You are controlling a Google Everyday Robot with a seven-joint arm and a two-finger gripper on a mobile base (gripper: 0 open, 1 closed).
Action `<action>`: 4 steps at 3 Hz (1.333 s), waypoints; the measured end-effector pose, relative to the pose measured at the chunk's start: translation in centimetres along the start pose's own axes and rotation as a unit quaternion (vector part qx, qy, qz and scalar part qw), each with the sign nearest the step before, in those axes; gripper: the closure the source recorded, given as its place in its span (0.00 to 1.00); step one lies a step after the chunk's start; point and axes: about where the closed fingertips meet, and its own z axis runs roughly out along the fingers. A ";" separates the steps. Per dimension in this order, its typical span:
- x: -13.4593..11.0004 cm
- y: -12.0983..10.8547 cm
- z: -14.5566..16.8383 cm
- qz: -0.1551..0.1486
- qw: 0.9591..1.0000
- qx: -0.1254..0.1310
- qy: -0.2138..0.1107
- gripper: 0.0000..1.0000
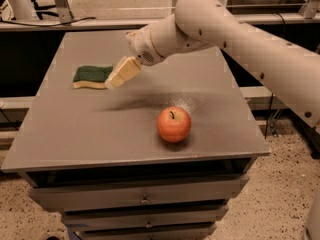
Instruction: Pick sponge
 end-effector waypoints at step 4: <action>2.4 -1.0 8.7 0.042 0.998 -0.025 -0.025 0.16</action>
Offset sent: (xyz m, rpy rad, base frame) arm 0.0447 0.0538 -0.0590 0.0623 0.0386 0.0033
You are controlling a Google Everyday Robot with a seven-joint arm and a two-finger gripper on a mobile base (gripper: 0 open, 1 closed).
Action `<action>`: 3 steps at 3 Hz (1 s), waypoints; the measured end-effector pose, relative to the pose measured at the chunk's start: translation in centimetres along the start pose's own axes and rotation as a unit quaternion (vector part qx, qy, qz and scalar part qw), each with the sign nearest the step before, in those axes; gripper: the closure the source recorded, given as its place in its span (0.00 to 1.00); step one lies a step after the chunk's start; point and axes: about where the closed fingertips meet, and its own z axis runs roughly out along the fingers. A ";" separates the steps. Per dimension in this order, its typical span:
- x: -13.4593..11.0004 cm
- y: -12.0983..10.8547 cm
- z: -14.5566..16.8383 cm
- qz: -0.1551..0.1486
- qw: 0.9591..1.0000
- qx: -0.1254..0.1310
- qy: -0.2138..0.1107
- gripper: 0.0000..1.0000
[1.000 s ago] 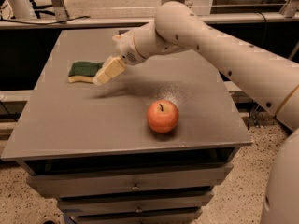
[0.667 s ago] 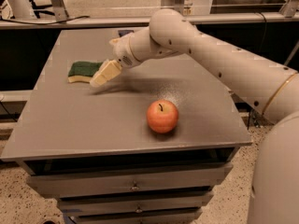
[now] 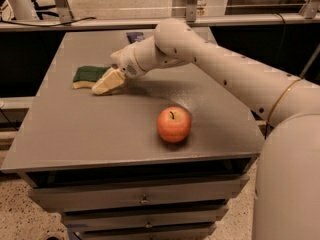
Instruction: Pick sponge
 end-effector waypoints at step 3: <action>-0.4 -0.4 -2.9 0.025 0.999 0.012 -0.025 0.87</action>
Offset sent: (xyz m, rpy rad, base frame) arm 0.0038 -0.0182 0.0047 0.0339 0.0397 -0.0420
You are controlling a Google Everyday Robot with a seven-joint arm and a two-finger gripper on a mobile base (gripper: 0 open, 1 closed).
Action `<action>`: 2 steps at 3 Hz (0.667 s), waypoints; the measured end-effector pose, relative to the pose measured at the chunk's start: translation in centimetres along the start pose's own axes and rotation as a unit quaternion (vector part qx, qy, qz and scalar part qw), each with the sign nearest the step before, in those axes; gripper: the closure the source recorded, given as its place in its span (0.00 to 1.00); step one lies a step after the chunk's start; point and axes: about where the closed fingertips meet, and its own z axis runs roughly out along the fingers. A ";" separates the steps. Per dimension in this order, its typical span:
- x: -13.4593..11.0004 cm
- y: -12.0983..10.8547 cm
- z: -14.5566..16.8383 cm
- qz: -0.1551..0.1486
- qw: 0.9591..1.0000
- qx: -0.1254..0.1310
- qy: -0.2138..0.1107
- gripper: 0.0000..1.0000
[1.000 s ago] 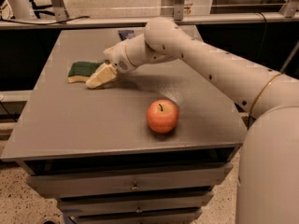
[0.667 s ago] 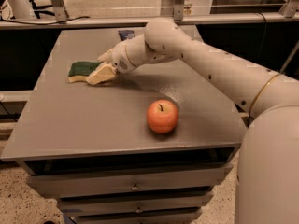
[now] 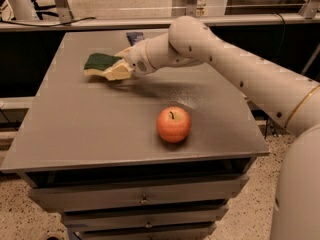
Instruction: Pick sponge
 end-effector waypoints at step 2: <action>-5.8 -0.9 -9.4 0.000 0.995 0.041 -0.091 1.00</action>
Offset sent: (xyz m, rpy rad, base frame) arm -0.0209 -0.0930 0.1608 0.2942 -0.1263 -0.0880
